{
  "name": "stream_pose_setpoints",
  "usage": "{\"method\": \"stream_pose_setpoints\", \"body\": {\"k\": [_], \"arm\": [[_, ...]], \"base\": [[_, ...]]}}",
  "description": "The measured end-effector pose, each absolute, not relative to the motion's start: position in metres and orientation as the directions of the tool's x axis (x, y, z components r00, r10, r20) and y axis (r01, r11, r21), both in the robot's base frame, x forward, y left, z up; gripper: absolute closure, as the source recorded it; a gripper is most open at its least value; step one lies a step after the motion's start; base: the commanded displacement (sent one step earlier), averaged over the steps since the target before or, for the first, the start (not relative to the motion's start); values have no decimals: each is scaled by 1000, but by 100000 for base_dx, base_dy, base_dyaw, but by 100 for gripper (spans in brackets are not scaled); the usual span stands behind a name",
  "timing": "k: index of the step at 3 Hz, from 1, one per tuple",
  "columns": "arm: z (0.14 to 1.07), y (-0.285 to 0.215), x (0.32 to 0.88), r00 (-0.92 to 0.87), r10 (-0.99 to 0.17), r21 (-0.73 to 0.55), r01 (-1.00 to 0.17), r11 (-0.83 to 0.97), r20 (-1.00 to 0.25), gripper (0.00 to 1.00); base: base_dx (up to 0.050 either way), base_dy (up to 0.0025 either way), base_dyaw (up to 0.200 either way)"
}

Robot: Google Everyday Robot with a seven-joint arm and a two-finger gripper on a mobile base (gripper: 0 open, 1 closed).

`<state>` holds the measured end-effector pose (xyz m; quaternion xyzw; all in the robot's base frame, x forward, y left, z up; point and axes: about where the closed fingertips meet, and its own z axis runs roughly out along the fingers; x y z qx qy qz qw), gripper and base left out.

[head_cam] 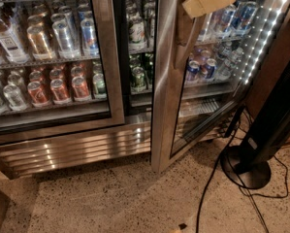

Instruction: Open right fridge door

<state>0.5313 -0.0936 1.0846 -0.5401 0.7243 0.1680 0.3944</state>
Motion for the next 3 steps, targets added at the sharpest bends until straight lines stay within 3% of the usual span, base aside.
{"method": "stream_pose_setpoints", "body": {"k": [3], "arm": [[1085, -106, 520, -99, -659, -194, -914, 357, -746, 100]], "base": [[0, 0, 0]]}}
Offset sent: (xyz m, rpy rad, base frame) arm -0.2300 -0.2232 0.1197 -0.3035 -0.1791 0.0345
